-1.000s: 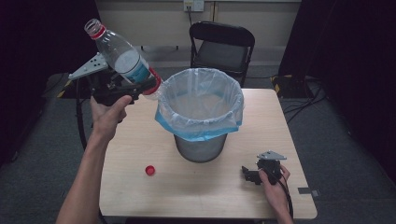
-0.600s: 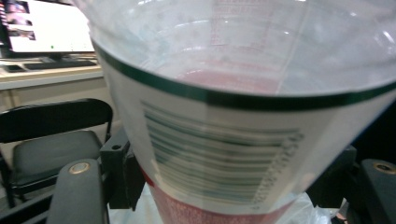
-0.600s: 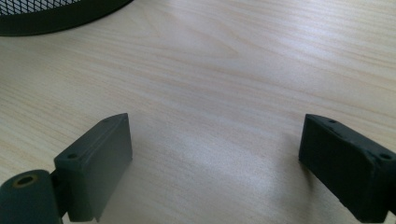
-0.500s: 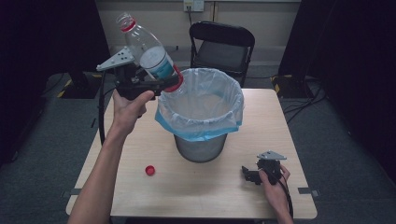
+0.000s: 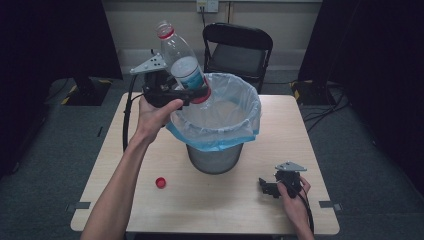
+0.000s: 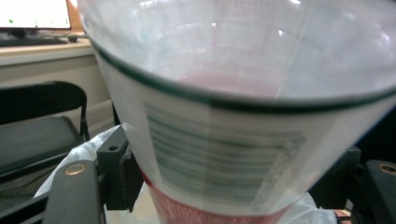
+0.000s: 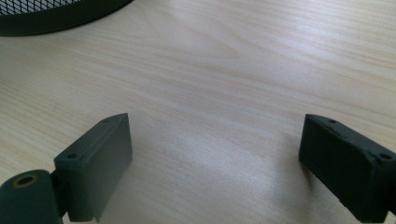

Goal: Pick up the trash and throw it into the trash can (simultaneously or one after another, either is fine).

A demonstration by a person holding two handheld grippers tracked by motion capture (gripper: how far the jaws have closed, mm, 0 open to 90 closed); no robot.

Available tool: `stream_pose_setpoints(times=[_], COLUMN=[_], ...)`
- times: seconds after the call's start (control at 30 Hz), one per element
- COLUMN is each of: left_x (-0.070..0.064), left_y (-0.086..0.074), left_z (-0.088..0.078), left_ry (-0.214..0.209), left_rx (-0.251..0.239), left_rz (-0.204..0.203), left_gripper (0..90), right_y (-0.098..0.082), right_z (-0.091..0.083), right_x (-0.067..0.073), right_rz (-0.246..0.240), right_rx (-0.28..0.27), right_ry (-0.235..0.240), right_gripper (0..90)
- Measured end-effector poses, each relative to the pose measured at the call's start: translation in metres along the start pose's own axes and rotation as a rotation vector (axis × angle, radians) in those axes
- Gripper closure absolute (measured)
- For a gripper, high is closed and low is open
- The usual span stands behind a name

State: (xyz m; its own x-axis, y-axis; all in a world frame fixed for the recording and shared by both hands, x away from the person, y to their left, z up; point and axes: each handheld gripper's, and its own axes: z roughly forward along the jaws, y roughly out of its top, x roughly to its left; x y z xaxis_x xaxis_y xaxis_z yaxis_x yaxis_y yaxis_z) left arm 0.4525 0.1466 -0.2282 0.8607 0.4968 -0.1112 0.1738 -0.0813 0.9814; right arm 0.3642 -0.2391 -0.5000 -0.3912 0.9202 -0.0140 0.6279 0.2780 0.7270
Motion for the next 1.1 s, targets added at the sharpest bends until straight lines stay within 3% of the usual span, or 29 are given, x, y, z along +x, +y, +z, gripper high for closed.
stream_pose_setpoints(times=[0.2, 0.47, 1.1], left_x=[-0.001, 0.001, 0.016], left_y=[0.0, -0.001, -0.017], left_z=[0.001, -0.005, -0.04], left_ry=[-0.003, 0.008, 0.071], left_rx=[0.016, -0.002, -0.005], left_rz=[0.002, 0.011, -0.003], left_gripper=[22.6, 22.0, 21.9], right_y=[0.0, 0.0, 0.0], right_z=[0.0, 0.0, 0.0], right_x=[0.0, 0.0, 0.0], right_rz=[0.0, -0.003, -0.001], right_rx=[0.0, 0.0, 0.0], right_ry=[0.0, 0.002, 0.001], right_gripper=[8.8, 8.8, 8.8])
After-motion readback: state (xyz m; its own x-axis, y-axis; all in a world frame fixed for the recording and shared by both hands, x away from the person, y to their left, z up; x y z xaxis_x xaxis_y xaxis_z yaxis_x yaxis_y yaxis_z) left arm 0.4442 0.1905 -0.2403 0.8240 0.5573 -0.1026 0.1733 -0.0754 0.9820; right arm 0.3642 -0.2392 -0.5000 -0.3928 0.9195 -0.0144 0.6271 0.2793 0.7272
